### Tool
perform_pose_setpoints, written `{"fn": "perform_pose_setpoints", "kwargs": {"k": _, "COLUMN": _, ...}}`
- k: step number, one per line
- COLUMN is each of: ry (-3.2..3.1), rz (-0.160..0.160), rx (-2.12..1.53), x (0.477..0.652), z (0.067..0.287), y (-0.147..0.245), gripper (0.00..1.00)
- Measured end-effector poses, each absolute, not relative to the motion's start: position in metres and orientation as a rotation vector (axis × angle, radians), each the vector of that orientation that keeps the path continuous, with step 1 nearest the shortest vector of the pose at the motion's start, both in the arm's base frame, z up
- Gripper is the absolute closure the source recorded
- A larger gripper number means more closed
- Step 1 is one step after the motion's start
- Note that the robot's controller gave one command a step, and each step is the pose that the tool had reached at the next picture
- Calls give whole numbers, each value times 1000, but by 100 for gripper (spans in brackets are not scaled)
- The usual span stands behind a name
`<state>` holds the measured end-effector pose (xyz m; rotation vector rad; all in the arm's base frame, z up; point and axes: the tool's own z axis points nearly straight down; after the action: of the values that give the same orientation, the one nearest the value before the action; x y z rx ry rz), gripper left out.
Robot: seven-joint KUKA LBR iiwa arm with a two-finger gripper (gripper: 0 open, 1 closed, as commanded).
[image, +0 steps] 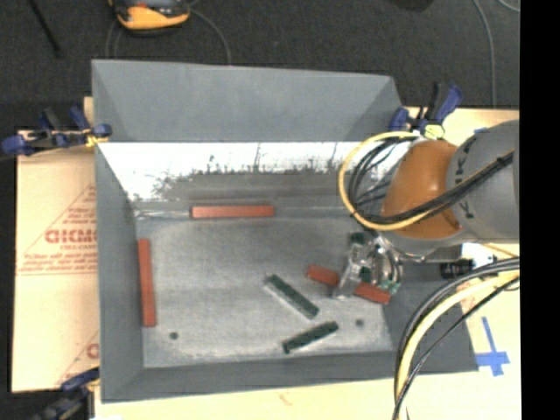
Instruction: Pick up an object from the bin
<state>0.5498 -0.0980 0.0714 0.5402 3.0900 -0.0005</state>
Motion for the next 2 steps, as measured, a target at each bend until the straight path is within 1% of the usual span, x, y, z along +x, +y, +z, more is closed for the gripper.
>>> {"fn": "perform_pose_setpoints", "kwargs": {"k": 1, "ry": 3094, "rz": 0, "rx": 540, "x": 548, "z": 75, "y": -98, "gripper": 100}}
{"fn": "perform_pose_setpoints", "kwargs": {"k": 2, "ry": 3101, "rz": 1, "rx": 539, "x": 547, "z": 96, "y": -98, "gripper": 100}}
